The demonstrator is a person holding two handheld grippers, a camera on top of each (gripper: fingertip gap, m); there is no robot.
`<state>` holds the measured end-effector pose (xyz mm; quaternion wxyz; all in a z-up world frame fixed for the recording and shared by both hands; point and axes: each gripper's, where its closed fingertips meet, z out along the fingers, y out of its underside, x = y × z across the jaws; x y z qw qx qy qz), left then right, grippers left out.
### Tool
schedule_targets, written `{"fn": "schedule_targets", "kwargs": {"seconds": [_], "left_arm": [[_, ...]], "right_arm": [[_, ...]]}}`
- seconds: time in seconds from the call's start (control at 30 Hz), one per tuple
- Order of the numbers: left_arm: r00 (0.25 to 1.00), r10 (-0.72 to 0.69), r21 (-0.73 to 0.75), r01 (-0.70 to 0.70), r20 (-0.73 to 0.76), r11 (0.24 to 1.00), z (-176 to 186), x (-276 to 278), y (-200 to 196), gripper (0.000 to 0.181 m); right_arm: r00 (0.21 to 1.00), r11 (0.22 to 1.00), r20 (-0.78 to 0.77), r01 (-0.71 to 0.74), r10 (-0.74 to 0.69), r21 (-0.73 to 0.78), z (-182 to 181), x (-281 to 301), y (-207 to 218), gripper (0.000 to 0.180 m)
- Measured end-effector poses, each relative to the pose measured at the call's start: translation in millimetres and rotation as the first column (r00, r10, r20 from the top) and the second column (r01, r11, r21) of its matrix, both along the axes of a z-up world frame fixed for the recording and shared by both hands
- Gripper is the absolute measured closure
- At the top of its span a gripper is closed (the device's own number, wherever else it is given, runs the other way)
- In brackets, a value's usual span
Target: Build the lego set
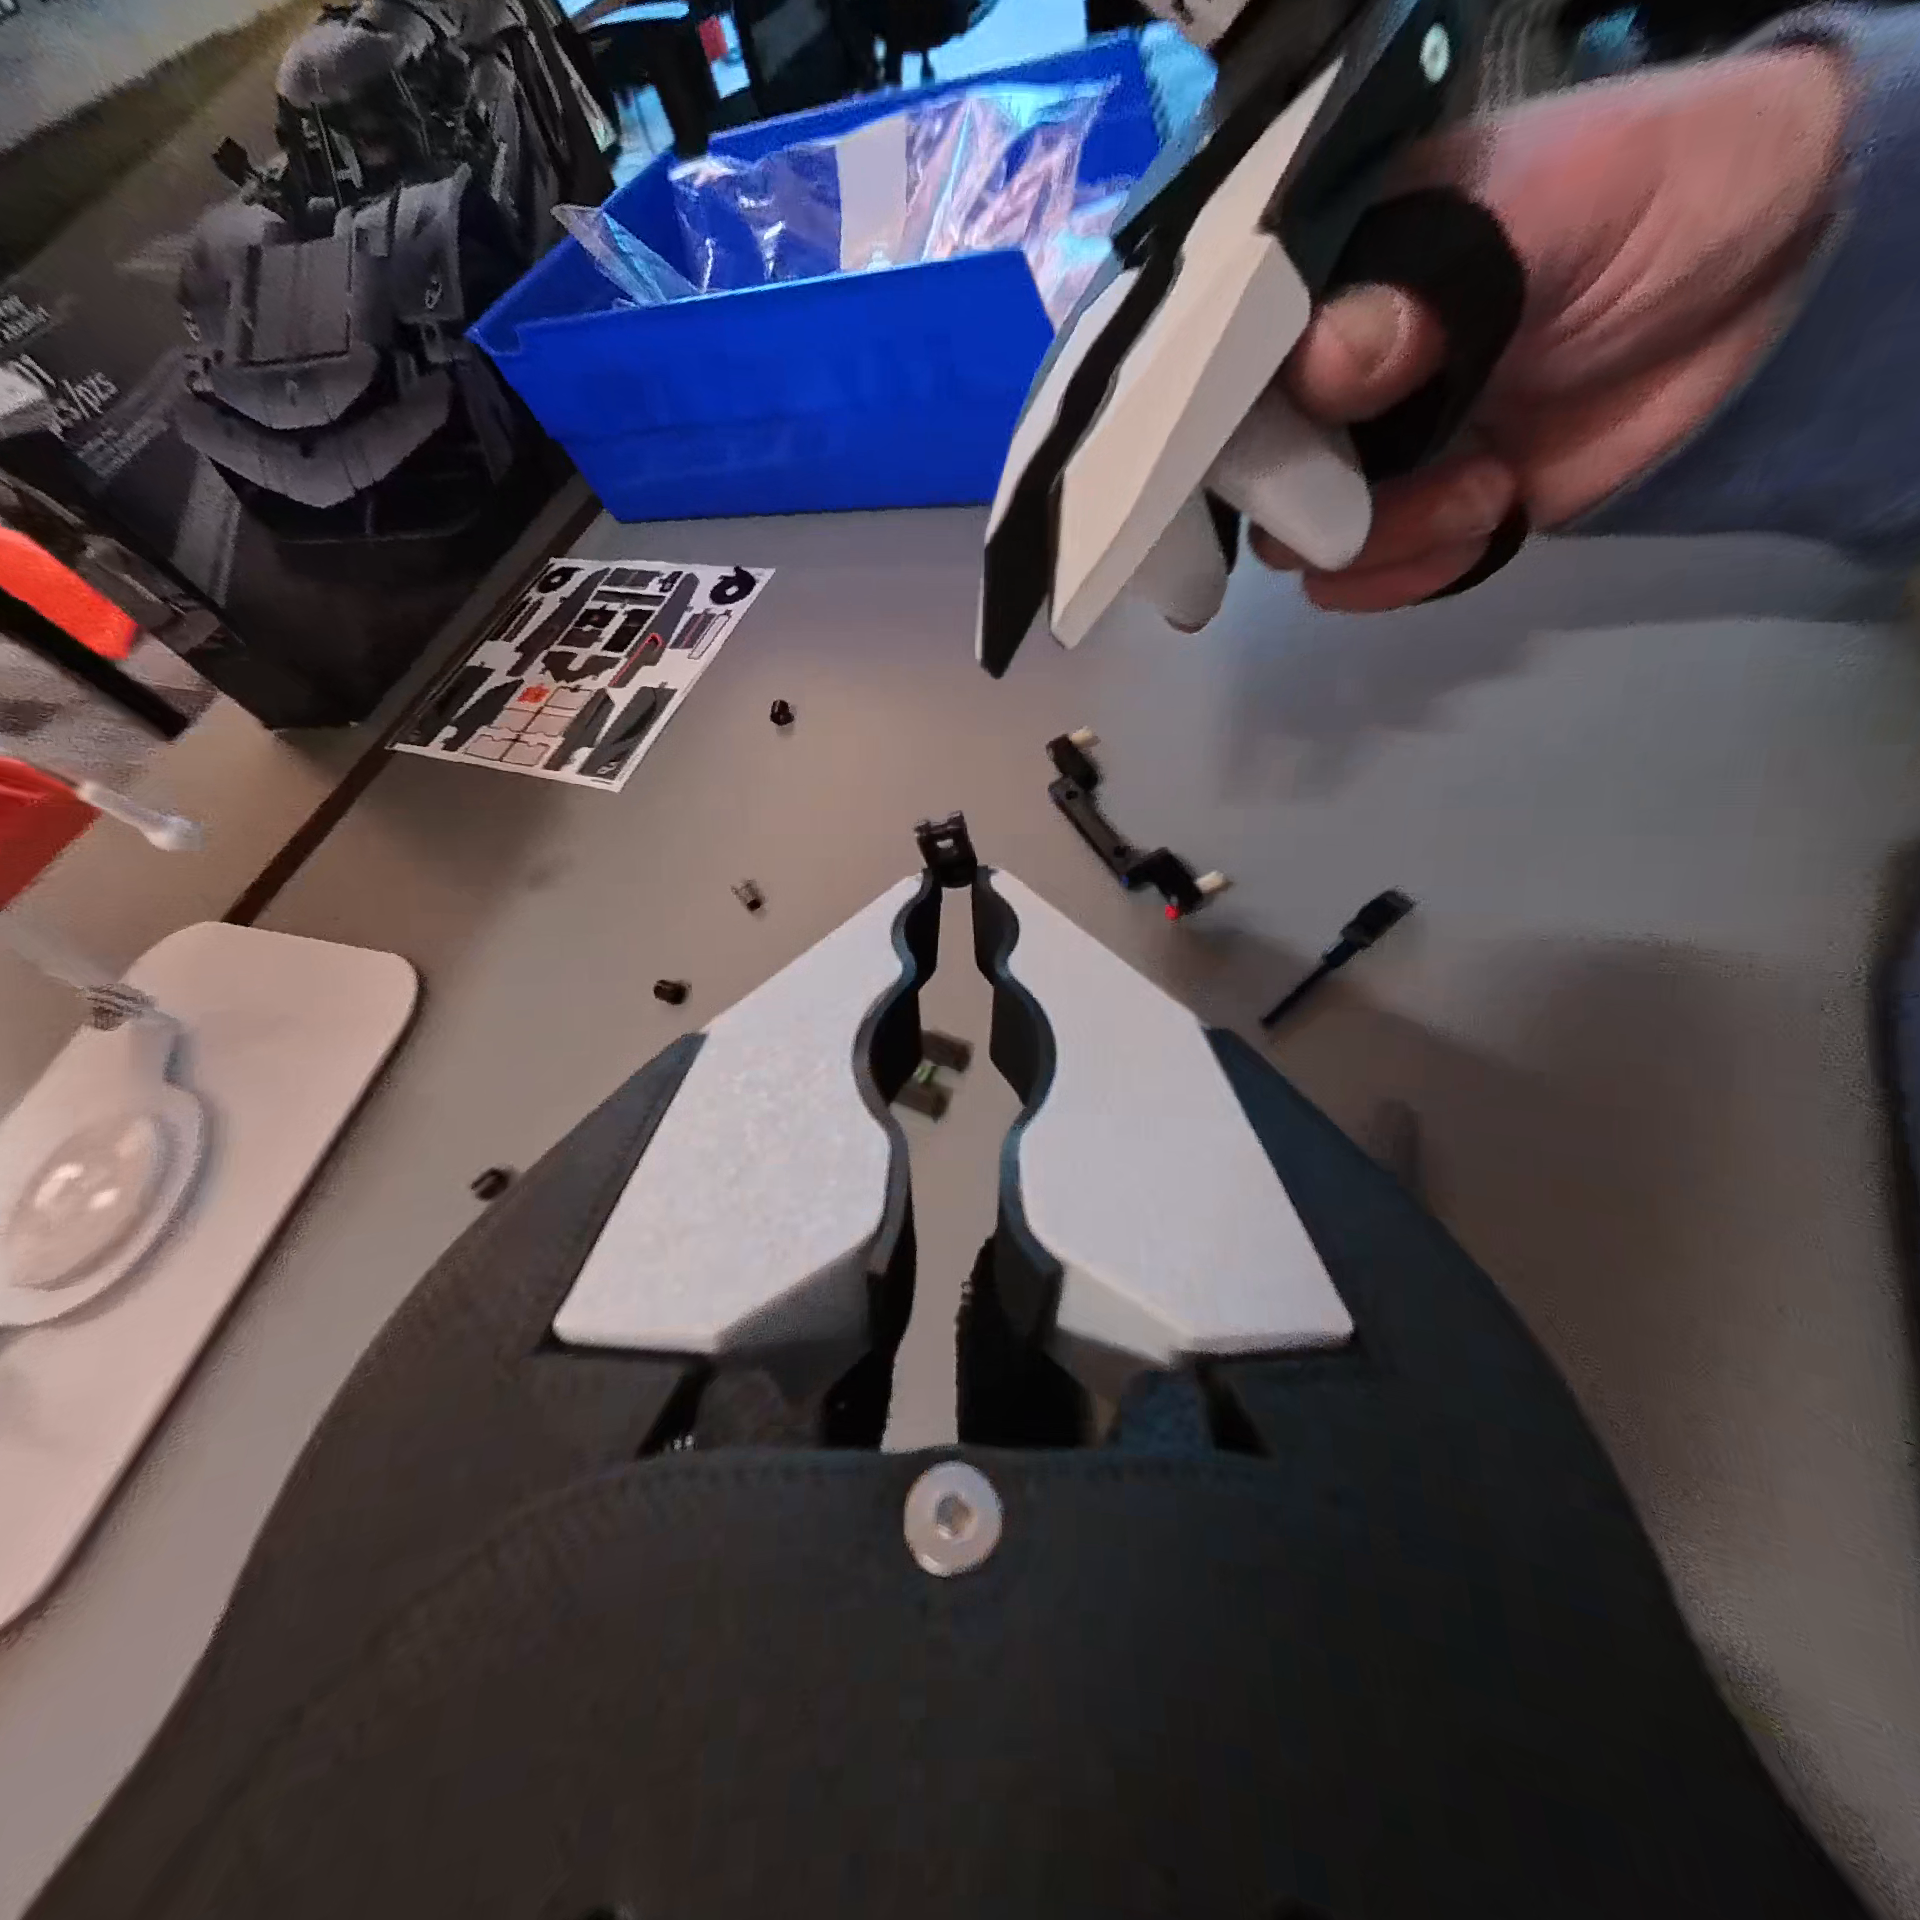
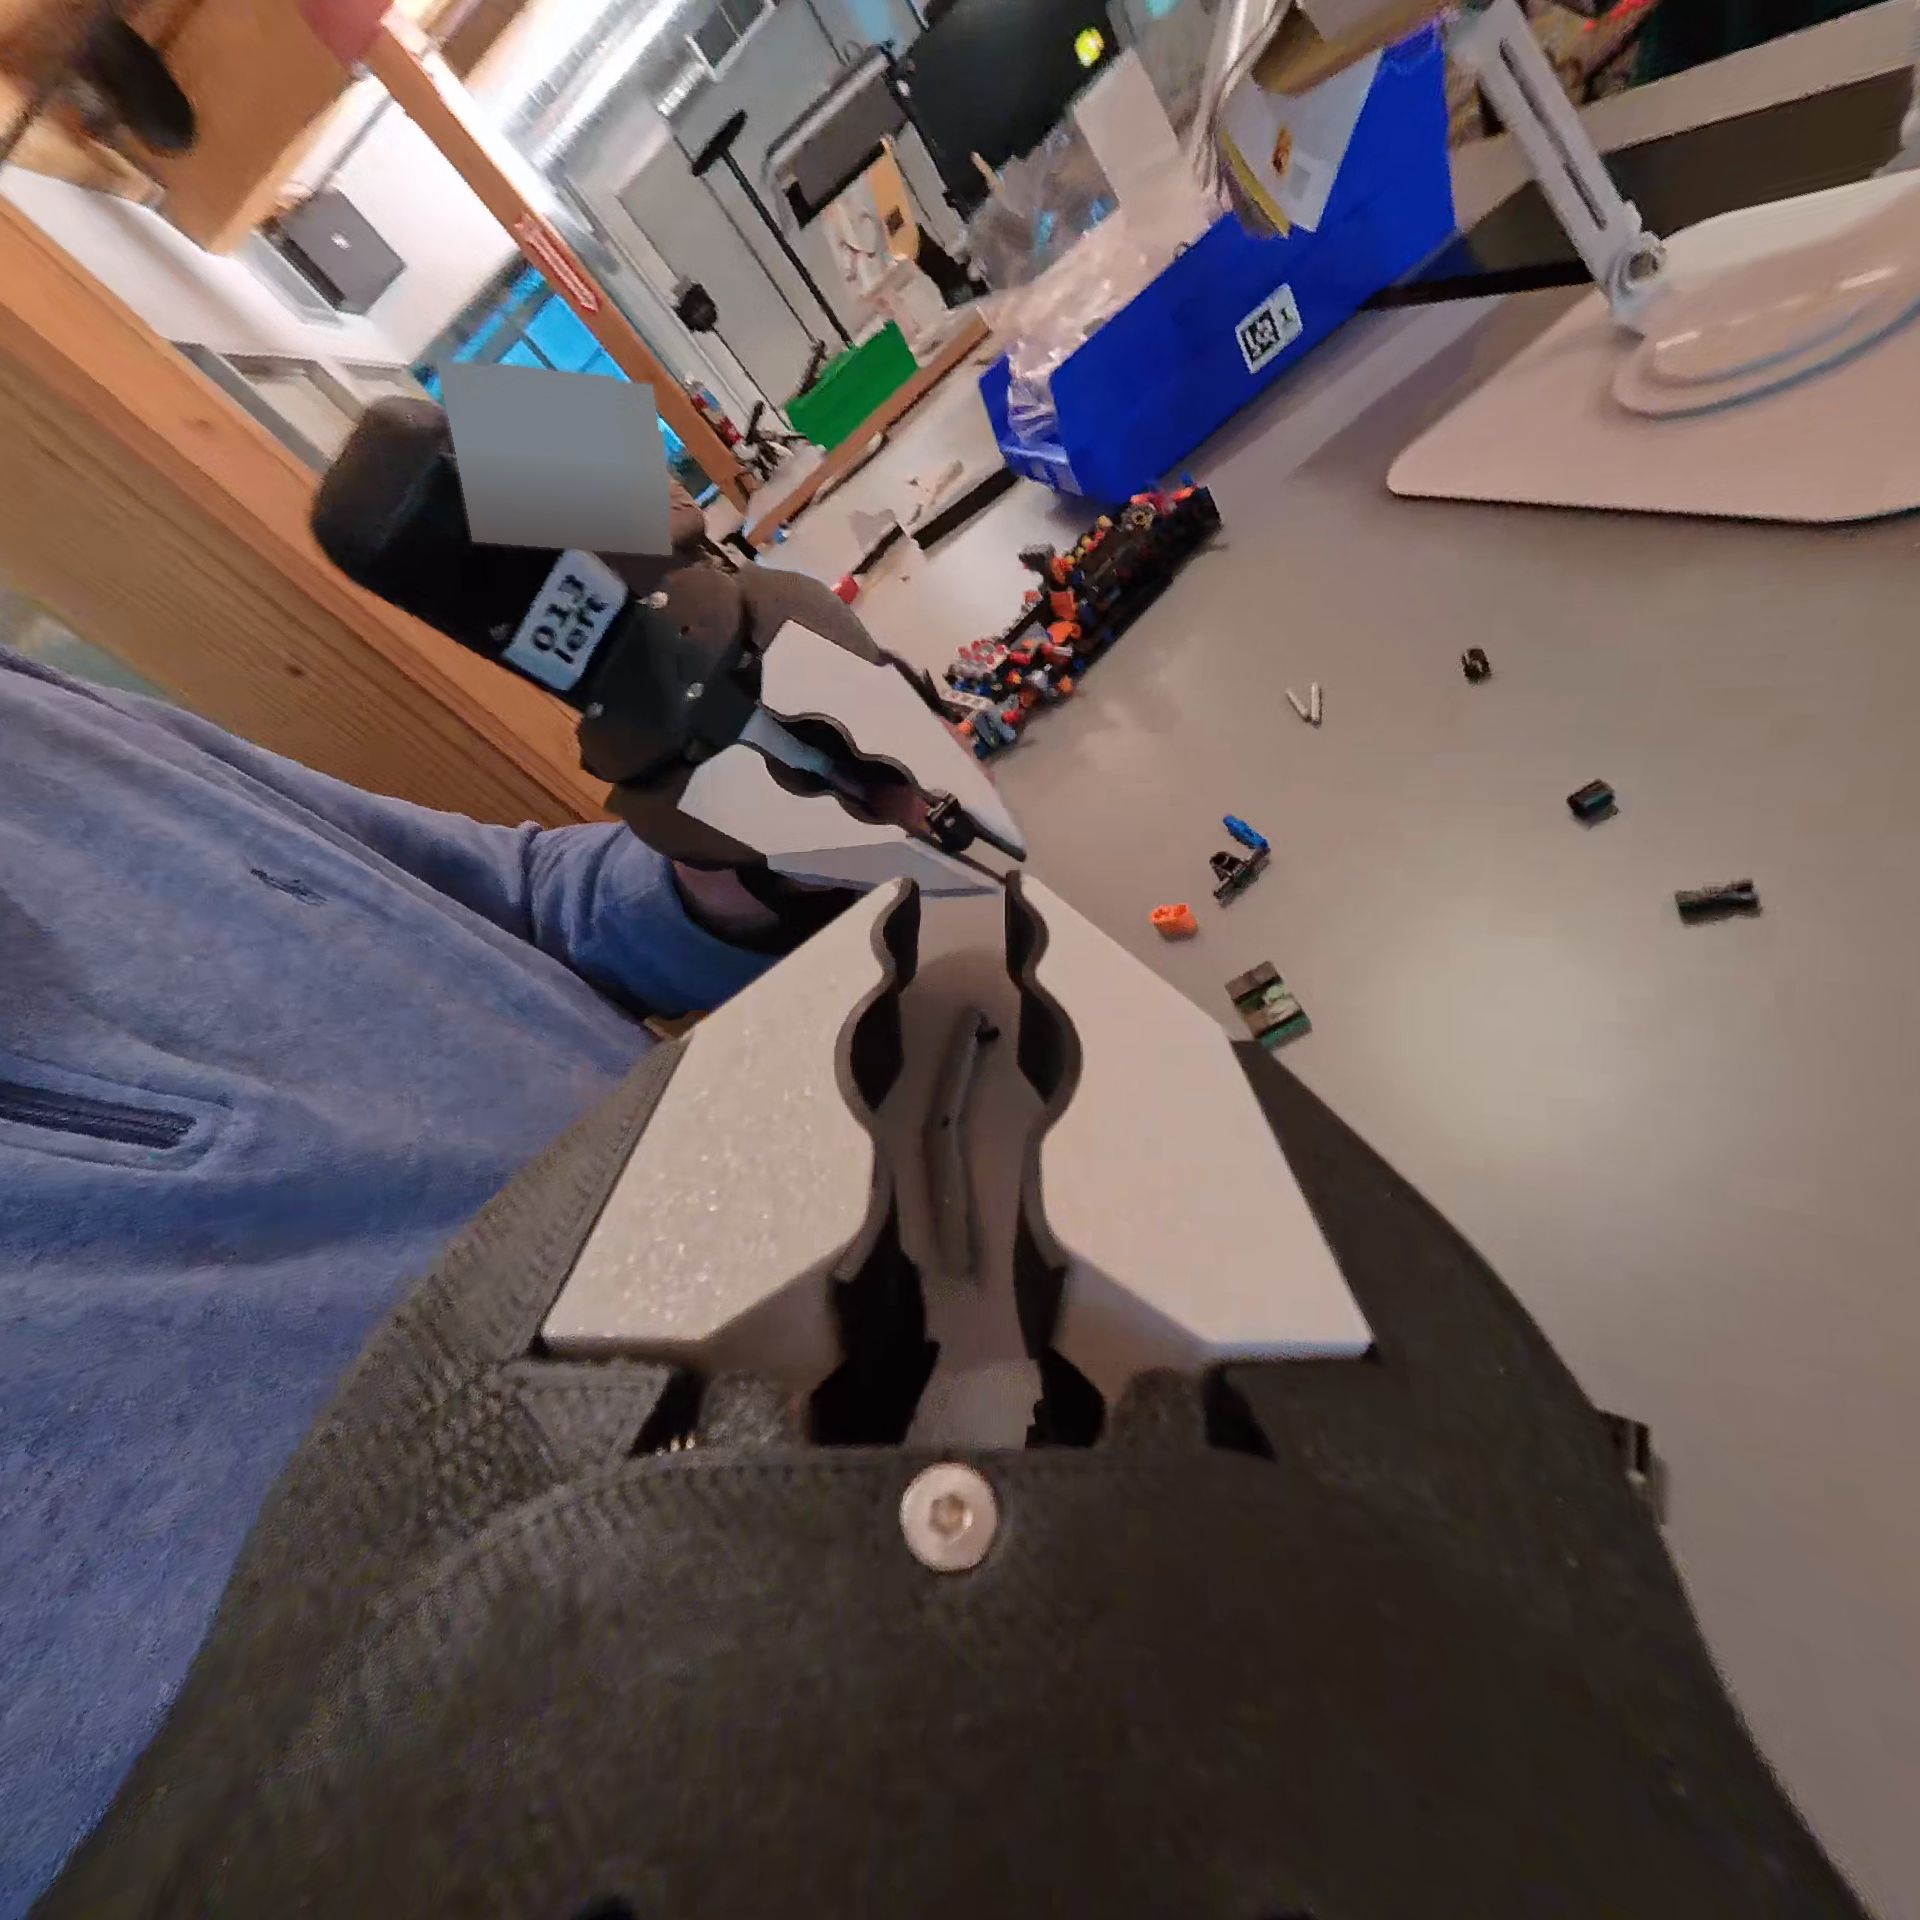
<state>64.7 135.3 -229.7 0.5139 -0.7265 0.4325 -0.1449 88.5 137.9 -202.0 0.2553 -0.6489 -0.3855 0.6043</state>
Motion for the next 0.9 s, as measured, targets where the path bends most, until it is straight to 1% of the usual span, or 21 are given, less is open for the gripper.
{"fn": "schedule_targets", "kwargs": {"seconds": [0.13, 0.23, 0.33, 0.47, 0.6, 0.7, 0.73, 0.8, 0.9], "left_arm": [[0.978, 0.037, 0.119, -0.013, -0.204, 0.993, -6, 1, 2, 0.177], [0.943, 0.076, 0.184, -0.016, -0.325, 0.983, -9, -1, 4, 0.177], [0.904, 0.098, 0.225, -0.001, -0.417, 0.974, -12, -2, 4, 0.177], [0.867, 0.103, 0.247, 0.024, -0.487, 0.969, -17, 0, 3, 0.177], [0.847, 0.110, 0.260, 0.035, -0.521, 0.965, -18, -1, 5, 0.177], [0.864, 0.102, 0.252, 0.030, -0.493, 0.967, -18, 0, 5, 0.177], [0.873, 0.088, 0.228, 0.027, -0.479, 0.973, -18, 0, 4, 0.176], [0.901, 0.050, 0.167, 0.025, -0.430, 0.986, -20, -3, 1, 0.168], [0.926, 0.032, 0.052, -0.013, -0.375, 0.999, -29, -22, 2, 0.160]], "right_arm": [[0.997, 0.998, 0.070, 0.040, -0.043, 0.039, -8, -14, -9, 0.165], [0.992, 0.998, 0.102, 0.066, -0.068, 0.024, -15, -22, -10, 0.166], [0.989, 0.996, 0.126, 0.078, -0.082, 0.031, -20, -24, -11, 0.167], [0.985, 0.997, 0.150, 0.074, -0.079, 0.039, -25, -28, -12, 0.170], [0.983, 0.995, 0.158, 0.080, -0.089, 0.059, -29, -28, -9, 0.176], [0.989, 0.997, 0.128, 0.073, -0.075, 0.023, -28, -27, -8, 0.178], [0.991, 0.997, 0.115, 0.073, -0.073, -0.001, -29, -25, -7, 0.178], [0.993, 0.996, 0.094, 0.080, -0.077, -0.031, -31, -22, -3, 0.178], [0.995, 0.995, 0.058, 0.083, -0.080, -0.061, -30, -18, 0, 0.178]]}}
